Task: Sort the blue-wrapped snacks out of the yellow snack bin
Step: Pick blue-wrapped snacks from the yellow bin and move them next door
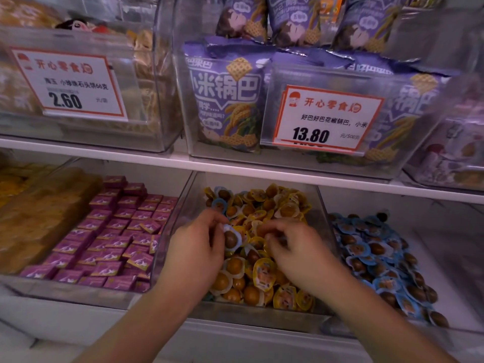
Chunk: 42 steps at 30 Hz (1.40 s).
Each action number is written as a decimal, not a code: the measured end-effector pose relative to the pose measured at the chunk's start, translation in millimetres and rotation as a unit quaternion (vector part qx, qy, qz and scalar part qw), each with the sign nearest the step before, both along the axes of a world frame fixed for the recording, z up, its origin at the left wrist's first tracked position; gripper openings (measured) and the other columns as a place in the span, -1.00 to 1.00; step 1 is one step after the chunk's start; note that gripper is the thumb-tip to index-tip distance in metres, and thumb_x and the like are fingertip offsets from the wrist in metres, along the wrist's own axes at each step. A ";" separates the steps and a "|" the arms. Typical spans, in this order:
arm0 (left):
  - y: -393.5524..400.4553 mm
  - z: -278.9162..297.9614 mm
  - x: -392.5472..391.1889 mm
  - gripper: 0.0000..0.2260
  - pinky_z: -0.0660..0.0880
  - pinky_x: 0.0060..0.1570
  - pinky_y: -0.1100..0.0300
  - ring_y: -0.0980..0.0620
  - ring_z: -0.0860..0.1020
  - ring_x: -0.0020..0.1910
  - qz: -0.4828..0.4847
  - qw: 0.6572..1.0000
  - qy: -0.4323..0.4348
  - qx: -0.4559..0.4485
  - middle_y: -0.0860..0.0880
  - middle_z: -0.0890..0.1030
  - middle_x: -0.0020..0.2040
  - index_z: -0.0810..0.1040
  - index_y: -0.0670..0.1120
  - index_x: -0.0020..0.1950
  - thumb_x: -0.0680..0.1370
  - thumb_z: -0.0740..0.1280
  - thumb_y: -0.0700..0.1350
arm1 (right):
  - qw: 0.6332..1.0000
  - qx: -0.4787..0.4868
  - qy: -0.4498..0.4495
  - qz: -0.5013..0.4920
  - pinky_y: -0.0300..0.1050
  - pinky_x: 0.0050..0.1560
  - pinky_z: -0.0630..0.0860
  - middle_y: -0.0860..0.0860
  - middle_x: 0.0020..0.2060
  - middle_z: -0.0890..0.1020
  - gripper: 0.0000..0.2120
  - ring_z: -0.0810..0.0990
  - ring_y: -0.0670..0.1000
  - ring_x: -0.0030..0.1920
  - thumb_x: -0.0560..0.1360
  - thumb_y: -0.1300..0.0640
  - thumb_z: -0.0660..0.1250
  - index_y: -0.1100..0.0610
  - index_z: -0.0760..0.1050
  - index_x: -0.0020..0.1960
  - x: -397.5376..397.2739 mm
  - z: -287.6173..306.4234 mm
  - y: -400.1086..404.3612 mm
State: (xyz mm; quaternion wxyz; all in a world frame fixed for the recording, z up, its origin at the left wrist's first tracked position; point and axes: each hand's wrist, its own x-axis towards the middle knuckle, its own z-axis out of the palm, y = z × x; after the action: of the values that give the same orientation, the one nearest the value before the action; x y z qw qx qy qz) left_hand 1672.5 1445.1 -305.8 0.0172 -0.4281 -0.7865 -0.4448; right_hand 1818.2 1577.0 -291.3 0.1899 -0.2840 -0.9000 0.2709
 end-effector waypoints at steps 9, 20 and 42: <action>-2.6 2.2 4.4 -0.85 0.55 -0.19 0.38 0.28 0.63 -0.11 -0.027 0.992 -0.087 0.089 0.26 0.65 -0.10 0.57 0.13 0.08 0.60 0.31 -0.11 | 0.993 0.104 -0.045 0.037 -0.19 -0.19 0.35 -0.15 -0.12 0.41 -0.81 0.48 -0.09 -0.10 0.51 -0.14 0.35 -0.05 0.60 -0.03 -5.9 -14.5 -13.3; 7.6 10.3 42.9 -0.74 0.39 0.22 0.44 0.33 0.49 0.28 -0.173 0.973 -0.110 0.106 0.35 0.58 0.20 0.62 0.19 0.13 0.56 0.38 -0.16 | 0.732 -0.633 0.252 -0.026 -0.15 -0.46 0.41 0.06 -0.08 0.69 -0.67 0.60 0.01 -0.28 0.55 -0.13 0.31 0.08 0.67 0.08 -1.2 28.9 -26.9; 17.2 -5.4 26.4 -0.58 0.57 0.04 0.03 -0.06 0.61 0.11 -0.142 0.965 0.110 -0.193 0.02 0.58 0.24 0.50 0.06 0.35 0.55 0.16 0.17 | 0.951 -0.143 0.131 -0.241 -0.40 -0.07 0.48 -0.10 -0.28 0.73 -0.65 0.66 -0.18 -0.17 0.63 0.01 0.25 0.07 0.68 -0.22 137.0 36.3 85.1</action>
State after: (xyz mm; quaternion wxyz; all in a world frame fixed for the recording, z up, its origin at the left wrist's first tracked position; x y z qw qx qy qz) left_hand 1698.9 1462.2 -311.2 -0.0428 -0.5764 -0.7822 -0.2327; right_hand 1955.2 1662.2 -255.0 0.3234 -0.4786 -0.7237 0.3777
